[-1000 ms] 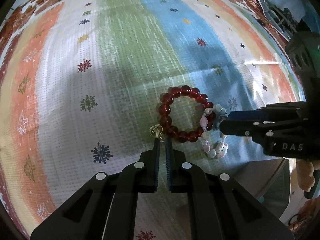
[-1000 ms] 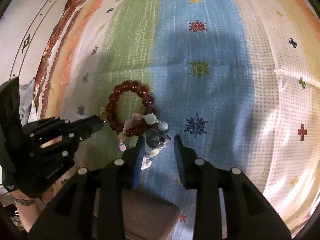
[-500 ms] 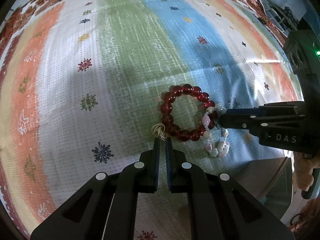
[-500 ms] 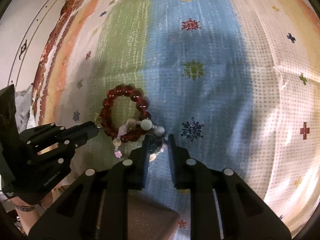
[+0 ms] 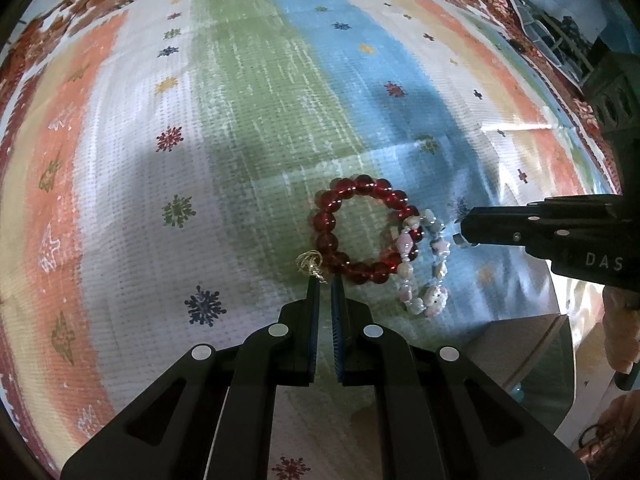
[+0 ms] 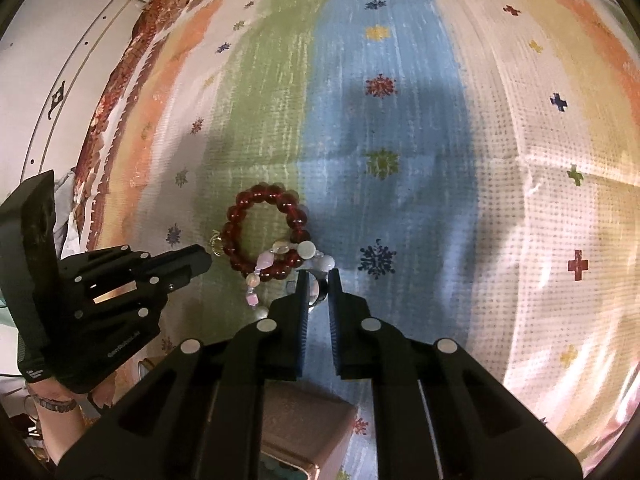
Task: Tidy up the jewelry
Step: 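Close the right gripper on the white-pink beaded bracelet while the left approaches the red bracelet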
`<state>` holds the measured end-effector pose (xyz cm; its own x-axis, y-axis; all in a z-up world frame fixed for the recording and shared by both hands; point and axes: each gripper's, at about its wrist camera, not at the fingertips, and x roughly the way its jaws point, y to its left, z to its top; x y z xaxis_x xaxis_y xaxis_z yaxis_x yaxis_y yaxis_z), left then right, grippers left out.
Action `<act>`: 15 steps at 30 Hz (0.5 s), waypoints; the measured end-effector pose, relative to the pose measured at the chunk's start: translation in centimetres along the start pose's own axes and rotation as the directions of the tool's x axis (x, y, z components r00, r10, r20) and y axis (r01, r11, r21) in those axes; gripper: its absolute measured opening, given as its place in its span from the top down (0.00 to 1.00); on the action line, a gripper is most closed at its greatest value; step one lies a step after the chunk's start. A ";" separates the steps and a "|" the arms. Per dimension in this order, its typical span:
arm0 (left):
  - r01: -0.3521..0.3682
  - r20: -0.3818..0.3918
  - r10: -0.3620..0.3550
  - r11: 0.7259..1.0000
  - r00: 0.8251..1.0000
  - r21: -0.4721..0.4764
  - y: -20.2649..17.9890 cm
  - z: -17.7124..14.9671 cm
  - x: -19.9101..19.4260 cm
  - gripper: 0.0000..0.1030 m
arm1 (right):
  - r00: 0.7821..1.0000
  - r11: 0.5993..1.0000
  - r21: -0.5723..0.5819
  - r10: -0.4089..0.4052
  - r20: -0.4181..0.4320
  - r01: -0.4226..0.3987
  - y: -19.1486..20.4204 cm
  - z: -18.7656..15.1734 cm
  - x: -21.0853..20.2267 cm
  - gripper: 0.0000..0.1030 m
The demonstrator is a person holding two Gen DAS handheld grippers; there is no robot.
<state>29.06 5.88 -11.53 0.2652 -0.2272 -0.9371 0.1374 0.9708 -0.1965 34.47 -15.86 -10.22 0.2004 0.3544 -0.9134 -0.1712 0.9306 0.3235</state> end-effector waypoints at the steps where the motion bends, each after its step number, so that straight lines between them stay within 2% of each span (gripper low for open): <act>1: 0.000 0.002 0.000 1.000 1.000 0.000 -0.1 0.0 0.0 0.95 | 1.000 1.000 -0.006 -0.005 0.002 0.005 0.1 0.0 -0.1 0.90; 15: 0.016 0.038 -0.015 0.999 0.999 -0.029 -0.1 -0.3 -1.6 0.95 | 0.997 0.998 -0.041 -0.048 0.061 0.051 1.2 -1.5 -2.4 0.90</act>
<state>28.37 6.20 -10.11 0.2993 -0.2441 -0.9224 0.1136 0.9690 -0.2196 32.36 -15.73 -8.05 0.2667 0.3139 -0.9112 -0.2003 0.9429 0.2662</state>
